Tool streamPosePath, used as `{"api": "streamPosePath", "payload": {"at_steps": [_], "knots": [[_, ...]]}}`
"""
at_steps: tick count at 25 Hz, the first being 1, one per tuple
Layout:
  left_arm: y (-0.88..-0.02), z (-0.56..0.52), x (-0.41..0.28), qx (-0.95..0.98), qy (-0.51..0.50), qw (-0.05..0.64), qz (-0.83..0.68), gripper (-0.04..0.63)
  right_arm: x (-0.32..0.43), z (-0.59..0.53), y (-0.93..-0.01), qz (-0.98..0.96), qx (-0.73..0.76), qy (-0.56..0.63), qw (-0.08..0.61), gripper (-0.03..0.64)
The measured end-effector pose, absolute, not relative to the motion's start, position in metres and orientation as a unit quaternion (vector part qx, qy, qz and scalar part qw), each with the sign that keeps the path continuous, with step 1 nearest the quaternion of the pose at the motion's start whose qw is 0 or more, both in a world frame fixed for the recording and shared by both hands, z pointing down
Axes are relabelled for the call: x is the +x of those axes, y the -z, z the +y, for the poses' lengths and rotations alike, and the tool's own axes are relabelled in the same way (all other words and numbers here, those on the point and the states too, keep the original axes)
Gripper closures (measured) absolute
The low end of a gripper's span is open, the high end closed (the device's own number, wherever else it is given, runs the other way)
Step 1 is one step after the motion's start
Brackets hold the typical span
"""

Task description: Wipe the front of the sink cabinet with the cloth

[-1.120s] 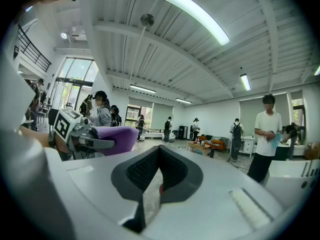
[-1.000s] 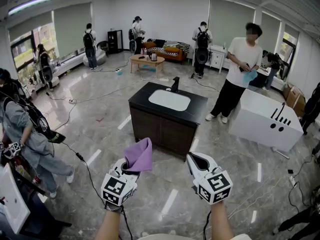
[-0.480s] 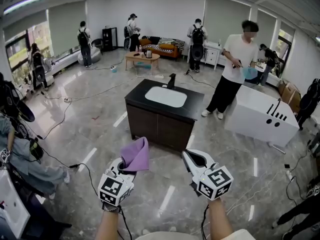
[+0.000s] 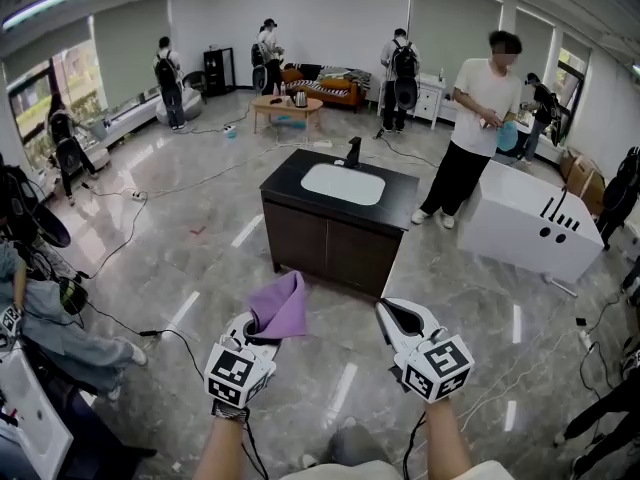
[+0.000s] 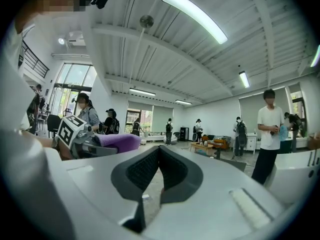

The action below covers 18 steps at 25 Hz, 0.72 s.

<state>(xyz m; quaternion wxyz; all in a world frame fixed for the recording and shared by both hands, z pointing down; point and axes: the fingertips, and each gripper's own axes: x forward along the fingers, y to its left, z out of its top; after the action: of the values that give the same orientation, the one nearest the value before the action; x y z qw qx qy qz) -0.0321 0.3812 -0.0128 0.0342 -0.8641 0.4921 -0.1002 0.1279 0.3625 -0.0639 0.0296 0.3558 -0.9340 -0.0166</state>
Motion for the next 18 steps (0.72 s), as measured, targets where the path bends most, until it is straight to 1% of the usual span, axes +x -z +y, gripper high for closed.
{"api": "streamPosePath", "payload": {"at_steps": [8,18], "knots": [[0.009,0.334,-0.049,-0.866,0.104,0.039,0.487,0.545,0.109,0.316,0.062,-0.931,0.363,0.03,0.03,0.611],[0.013,0.186,-0.067,-0.864,0.11,0.044,0.49,0.545,0.097,0.163,0.061,-0.931,0.363,0.025,0.025,0.611]]}}
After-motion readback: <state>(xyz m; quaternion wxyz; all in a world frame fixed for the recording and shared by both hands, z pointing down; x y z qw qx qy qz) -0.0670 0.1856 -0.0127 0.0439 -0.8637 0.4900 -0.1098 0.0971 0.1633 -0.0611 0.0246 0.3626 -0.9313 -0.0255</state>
